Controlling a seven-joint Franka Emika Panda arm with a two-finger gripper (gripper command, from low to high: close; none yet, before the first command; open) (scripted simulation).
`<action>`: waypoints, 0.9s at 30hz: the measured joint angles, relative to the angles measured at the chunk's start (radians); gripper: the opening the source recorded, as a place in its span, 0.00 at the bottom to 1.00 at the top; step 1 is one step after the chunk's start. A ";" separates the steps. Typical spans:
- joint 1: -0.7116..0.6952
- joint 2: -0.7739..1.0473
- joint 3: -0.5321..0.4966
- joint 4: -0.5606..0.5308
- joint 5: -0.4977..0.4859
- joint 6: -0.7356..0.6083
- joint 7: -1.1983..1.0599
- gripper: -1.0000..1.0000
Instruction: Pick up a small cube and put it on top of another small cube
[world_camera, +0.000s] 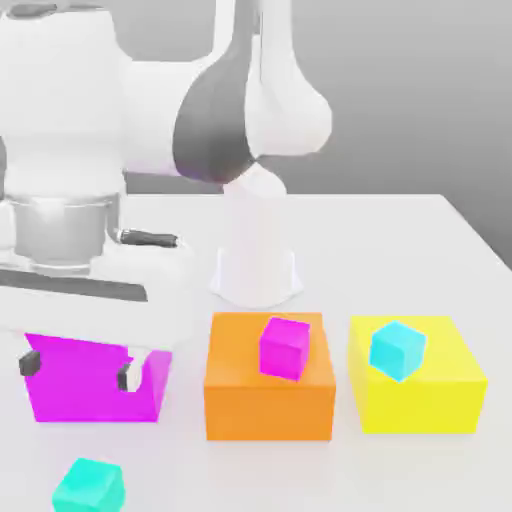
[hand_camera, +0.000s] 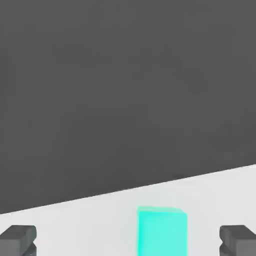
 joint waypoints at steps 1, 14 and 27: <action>-0.010 0.037 0.000 0.000 0.009 0.011 -0.011 0.50; -0.082 0.321 0.042 0.030 0.075 0.167 -0.075 0.00; 0.005 -0.051 0.062 -0.127 -0.053 -0.042 -0.099 0.00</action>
